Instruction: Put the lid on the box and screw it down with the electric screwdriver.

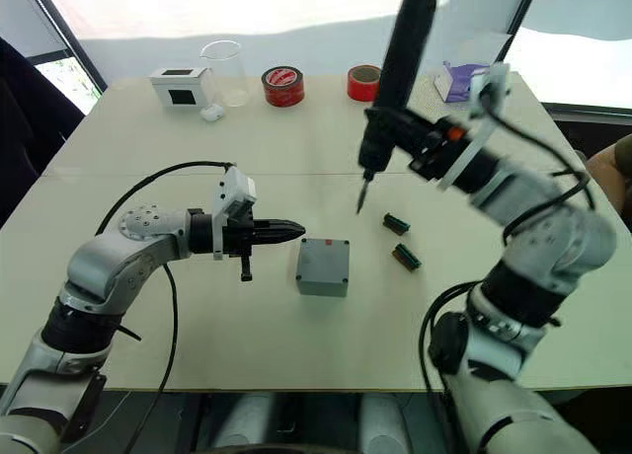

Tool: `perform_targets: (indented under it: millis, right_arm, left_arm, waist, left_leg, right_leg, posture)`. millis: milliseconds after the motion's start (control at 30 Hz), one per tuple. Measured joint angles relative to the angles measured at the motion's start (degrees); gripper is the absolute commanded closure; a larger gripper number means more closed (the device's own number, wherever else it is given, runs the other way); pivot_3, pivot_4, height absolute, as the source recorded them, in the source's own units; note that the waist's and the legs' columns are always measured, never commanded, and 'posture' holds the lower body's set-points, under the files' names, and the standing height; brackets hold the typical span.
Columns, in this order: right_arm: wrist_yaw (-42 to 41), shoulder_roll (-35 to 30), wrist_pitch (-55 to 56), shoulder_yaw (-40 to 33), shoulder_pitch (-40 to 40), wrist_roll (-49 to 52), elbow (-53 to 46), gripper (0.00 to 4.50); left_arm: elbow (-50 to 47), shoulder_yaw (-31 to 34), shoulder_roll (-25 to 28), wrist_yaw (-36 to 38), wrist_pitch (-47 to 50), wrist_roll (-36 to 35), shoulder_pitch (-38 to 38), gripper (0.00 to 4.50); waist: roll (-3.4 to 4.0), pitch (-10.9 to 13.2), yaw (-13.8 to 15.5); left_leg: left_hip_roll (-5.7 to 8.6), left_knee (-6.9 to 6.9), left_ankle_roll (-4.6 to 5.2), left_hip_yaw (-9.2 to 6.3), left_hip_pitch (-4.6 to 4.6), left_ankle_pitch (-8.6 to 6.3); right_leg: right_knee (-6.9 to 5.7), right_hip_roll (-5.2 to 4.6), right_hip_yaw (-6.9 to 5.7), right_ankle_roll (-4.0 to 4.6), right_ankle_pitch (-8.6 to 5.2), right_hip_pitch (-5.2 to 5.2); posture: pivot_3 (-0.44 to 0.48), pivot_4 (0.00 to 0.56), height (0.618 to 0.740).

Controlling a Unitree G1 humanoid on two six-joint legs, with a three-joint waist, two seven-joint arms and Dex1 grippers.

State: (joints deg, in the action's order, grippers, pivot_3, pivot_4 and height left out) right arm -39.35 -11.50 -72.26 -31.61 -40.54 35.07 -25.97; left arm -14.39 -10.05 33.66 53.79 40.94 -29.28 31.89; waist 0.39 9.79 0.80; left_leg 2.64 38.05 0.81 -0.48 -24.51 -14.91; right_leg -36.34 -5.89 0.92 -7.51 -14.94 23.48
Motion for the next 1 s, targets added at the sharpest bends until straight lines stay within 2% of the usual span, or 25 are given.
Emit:
perform_targets:
  millis: [67,233,400,600,1000]
  right_arm:
    - [2.1,0.8,5.1,3.9,4.6,-0.1,-4.4,2.70]
    - [5.6,2.4,12.6,10.6,11.2,-0.7,-7.3,2.70]
    - [7.8,1.9,18.5,15.3,13.6,-1.1,-7.7,2.70]
    - [9.7,-0.6,26.4,20.6,17.5,-4.8,-6.8,2.70]
    - [11.0,-4.1,33.6,25.2,20.5,-6.3,-6.1,2.70]
  left_arm:
    - [1.3,-0.8,0.1,1.0,0.0,0.6,0.1,4.50]
    - [1.4,-4.2,0.0,2.6,-0.2,2.6,0.7,4.50]
    - [2.2,-4.6,-0.8,2.9,-0.4,3.3,2.2,4.50]
    - [5.7,-10.0,-1.8,3.4,-6.3,10.0,2.2,4.50]
    - [7.1,-10.1,-3.4,3.5,-9.1,12.4,2.1,4.50]
  waist:
    - [-0.01,0.0,0.0]
    - [-0.01,0.0,-0.7]
    - [-0.01,0.0,-1.5]
    - [-0.02,0.0,-1.5]
    - [-0.03,0.0,-1.4]
  left_leg:
    - [0.03,0.03,-0.04,-0.01,0.02,0.02]
    - [-0.08,-0.02,-0.19,-0.01,0.04,0.12]
    - [-0.15,-0.02,-0.12,-0.01,0.05,0.09]
    - [-0.20,-0.02,-0.03,0.01,0.08,0.04]
    - [-0.22,-0.01,0.04,0.00,0.11,0.00]
  right_leg:
    - [0.01,0.00,0.00,0.00,0.00,-0.03]
    - [-0.01,0.12,0.03,0.00,0.00,0.05]
    - [0.00,0.19,0.04,0.00,-0.01,0.03]
    - [0.01,0.23,0.05,0.00,-0.01,0.01]
    - [0.01,0.24,0.04,0.00,-0.01,-0.04]
  posture:
    - [0.000,0.150,0.740]
    - [0.000,0.150,0.740]
    - [0.000,0.150,0.740]
    - [0.000,0.150,0.740]
    - [0.000,0.150,0.740]
